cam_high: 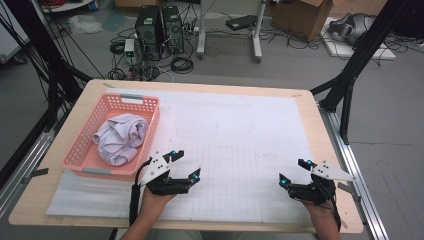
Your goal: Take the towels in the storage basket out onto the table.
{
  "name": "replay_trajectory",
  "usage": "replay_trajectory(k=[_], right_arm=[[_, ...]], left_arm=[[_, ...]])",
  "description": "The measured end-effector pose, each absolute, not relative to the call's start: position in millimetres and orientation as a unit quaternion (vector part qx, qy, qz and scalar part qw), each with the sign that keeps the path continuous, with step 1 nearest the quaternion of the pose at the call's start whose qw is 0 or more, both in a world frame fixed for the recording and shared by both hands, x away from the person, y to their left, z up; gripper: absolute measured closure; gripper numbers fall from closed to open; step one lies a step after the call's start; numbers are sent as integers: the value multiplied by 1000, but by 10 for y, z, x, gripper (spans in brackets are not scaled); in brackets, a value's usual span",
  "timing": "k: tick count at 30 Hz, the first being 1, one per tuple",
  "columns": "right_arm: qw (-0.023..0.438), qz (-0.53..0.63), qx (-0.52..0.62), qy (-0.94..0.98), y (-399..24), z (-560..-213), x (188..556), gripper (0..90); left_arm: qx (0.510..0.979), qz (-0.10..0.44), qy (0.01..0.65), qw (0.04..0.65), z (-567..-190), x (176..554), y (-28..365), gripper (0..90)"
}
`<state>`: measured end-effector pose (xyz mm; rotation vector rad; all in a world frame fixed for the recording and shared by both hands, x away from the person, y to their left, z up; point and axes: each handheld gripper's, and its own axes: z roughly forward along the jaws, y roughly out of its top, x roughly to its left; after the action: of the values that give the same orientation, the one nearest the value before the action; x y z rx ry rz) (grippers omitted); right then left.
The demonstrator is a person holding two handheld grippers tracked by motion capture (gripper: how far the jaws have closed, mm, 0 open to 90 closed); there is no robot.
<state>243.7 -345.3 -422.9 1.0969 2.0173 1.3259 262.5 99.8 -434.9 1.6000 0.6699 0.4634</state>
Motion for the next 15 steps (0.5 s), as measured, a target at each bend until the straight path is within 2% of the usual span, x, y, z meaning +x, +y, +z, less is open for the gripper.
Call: replay_trajectory(k=[15], right_arm=[[239,488,400,738,-3427,-4232,2451,97]], left_arm=[[697,190,294,625,-4339,2624,1016,177]])
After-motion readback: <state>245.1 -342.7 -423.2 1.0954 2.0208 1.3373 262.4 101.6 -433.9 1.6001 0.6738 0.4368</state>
